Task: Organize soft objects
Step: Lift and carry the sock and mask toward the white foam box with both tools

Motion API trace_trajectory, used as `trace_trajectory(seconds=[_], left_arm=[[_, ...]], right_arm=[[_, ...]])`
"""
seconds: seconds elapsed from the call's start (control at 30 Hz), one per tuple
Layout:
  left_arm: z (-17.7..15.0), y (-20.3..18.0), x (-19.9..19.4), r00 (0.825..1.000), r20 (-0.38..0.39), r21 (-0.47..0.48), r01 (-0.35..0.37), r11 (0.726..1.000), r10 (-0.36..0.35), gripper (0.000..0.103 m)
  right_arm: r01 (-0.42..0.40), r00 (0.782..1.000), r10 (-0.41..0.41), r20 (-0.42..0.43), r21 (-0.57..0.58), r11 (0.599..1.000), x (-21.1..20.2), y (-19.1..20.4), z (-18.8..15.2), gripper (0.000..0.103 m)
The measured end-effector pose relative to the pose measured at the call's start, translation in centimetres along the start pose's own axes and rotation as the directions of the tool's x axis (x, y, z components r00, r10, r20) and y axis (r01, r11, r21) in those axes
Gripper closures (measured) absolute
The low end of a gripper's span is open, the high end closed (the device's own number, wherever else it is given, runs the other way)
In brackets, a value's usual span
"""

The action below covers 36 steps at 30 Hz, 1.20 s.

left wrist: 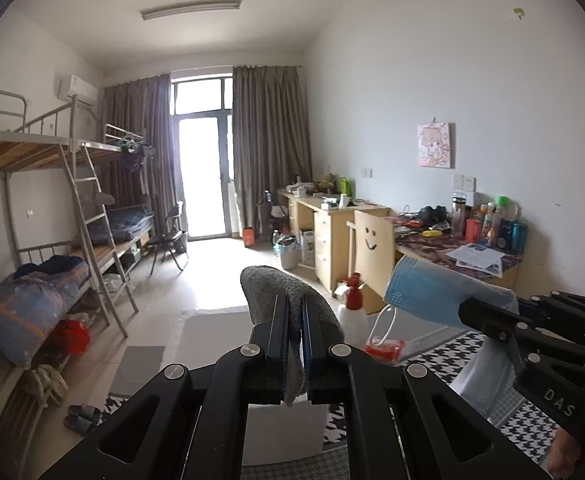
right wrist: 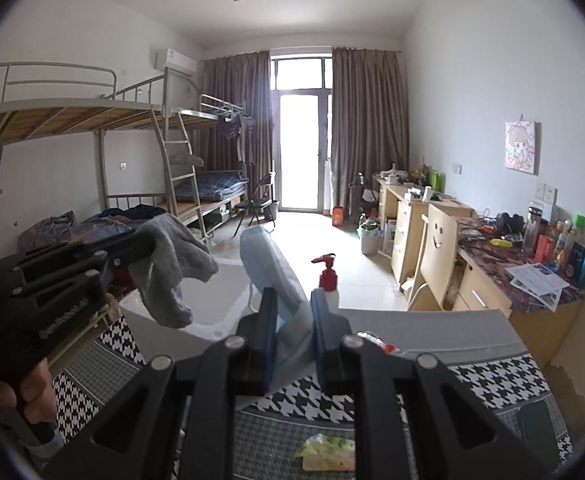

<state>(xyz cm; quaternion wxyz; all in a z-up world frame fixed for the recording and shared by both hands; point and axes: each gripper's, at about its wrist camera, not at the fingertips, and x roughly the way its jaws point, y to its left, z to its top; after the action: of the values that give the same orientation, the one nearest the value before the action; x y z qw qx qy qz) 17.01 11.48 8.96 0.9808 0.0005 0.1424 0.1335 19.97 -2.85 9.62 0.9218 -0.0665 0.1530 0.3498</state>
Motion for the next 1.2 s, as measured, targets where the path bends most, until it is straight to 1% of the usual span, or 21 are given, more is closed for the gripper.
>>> trace_trajectory(seconds=[0.3, 0.37, 0.53, 0.7, 0.8, 1.03, 1.2], left_arm=[[1.0, 1.9, 1.9, 0.997, -0.003, -0.025, -0.073, 0.997, 0.073, 0.097], [1.1, 2.5, 2.3, 0.995, -0.014, -0.035, -0.104, 0.994, 0.103, 0.097], [0.9, 3.1, 3.1, 0.992, -0.023, -0.046, -0.122, 0.991, 0.121, 0.097], [0.7, 3.6, 4.0, 0.990, -0.029, -0.046, -0.138, 0.989, 0.137, 0.097], [0.6, 4.1, 4.7, 0.989, -0.046, -0.060, -0.143, 0.988, 0.141, 0.097], [0.1, 4.9, 6.6, 0.983, -0.097, -0.050, -0.160, 0.986, 0.154, 0.097], [0.1, 5.6, 7.3, 0.983, -0.108, -0.059, -0.154, 0.986, 0.147, 0.097]], right_arm=[[-0.008, 1.000, 0.008, 0.009, -0.011, 1.000, 1.4, 0.6, 1.1, 0.083], [-0.011, 1.000, 0.011, 0.015, -0.014, 1.000, 1.7, 0.7, 1.4, 0.083], [-0.016, 1.000, 0.017, 0.011, -0.029, 0.999, 3.2, 1.4, 1.8, 0.083], [-0.048, 0.999, 0.048, 0.005, -0.012, 0.999, 4.9, 1.5, 2.4, 0.083], [-0.062, 0.998, 0.062, -0.013, -0.006, 0.998, 5.7, 1.6, 2.6, 0.083], [-0.067, 0.997, 0.067, -0.037, -0.023, 0.997, 7.6, 2.4, 3.2, 0.083], [-0.070, 0.996, 0.069, -0.059, -0.023, 0.997, 8.9, 3.0, 3.3, 0.083]])
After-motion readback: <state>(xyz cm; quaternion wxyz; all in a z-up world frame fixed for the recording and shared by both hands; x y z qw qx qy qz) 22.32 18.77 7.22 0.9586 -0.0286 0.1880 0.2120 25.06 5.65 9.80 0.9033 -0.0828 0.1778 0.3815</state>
